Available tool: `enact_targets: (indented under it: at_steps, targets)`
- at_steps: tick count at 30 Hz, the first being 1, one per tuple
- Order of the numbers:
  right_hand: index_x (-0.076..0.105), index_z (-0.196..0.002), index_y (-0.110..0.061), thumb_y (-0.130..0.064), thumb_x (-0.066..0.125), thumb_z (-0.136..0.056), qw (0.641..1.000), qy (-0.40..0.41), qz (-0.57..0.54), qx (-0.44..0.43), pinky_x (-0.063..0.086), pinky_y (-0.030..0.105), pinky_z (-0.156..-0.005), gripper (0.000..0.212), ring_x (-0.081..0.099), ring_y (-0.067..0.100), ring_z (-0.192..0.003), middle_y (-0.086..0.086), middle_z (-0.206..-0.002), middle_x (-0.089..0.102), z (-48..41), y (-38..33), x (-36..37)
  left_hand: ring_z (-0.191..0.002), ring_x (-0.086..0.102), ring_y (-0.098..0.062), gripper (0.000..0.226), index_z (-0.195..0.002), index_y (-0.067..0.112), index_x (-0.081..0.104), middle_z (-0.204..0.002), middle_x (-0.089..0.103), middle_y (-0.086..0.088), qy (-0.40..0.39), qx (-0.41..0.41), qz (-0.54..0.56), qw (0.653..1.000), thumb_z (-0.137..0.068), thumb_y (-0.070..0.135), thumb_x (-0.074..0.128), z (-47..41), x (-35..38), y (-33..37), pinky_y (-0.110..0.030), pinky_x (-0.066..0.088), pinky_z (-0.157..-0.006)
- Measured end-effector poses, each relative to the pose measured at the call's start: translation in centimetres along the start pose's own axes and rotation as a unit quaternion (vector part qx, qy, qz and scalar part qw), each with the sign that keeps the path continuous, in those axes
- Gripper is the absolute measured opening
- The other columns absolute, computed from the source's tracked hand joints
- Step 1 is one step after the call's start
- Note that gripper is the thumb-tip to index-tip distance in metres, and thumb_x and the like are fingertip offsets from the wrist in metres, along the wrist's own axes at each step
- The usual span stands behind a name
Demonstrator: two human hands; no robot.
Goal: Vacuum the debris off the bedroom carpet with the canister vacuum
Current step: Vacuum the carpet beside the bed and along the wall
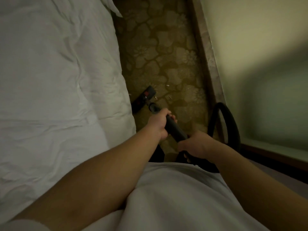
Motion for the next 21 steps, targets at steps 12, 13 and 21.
enact_targets:
  at_steps: [12,13,21]
  targets:
    - [0.069,-0.106,-0.005,-0.022,0.079,-0.087,0.999,-0.030,-0.011,0.009,0.064,0.036,-0.064,0.028,0.072,0.023,-0.061,0.015,-0.087,0.078,2.6,16.6,-9.9,-0.067,0.057,-0.017,0.008,-0.088,0.005,0.056,-0.075,0.056,-0.008,0.015,-0.029,0.003,0.999,-0.093,0.008,0.062,1.2,12.9,-15.3,-0.035,0.055,-0.075]
    - [0.069,-0.106,-0.006,-0.022,0.079,-0.087,0.999,-0.029,-0.012,0.006,0.063,0.033,-0.061,0.027,0.072,0.023,-0.061,0.014,-0.086,0.077,2.7,17.9,-10.8,-0.065,0.056,-0.016,0.008,-0.088,0.005,0.055,-0.073,0.055,-0.007,0.011,-0.028,-0.001,1.000,-0.094,0.007,0.061,1.3,14.1,-16.4,-0.034,0.055,-0.073]
    - [0.071,-0.102,-0.002,-0.022,0.080,-0.084,0.998,-0.013,-0.058,0.002,0.064,0.041,-0.066,0.028,0.074,0.029,-0.061,0.019,-0.083,0.078,2.9,25.4,-14.2,-0.062,0.056,-0.017,0.005,-0.093,0.007,0.056,-0.066,0.057,-0.006,-0.003,-0.031,-0.054,0.998,-0.092,0.008,0.060,1.5,20.1,-22.2,-0.035,0.056,-0.075]
Point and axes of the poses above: each hand's wrist, its own z-axis away from the middle knuckle, its own x-axis out of the palm, y = z × x, the point moved 10 cm from there along -z, towards the middle knuckle
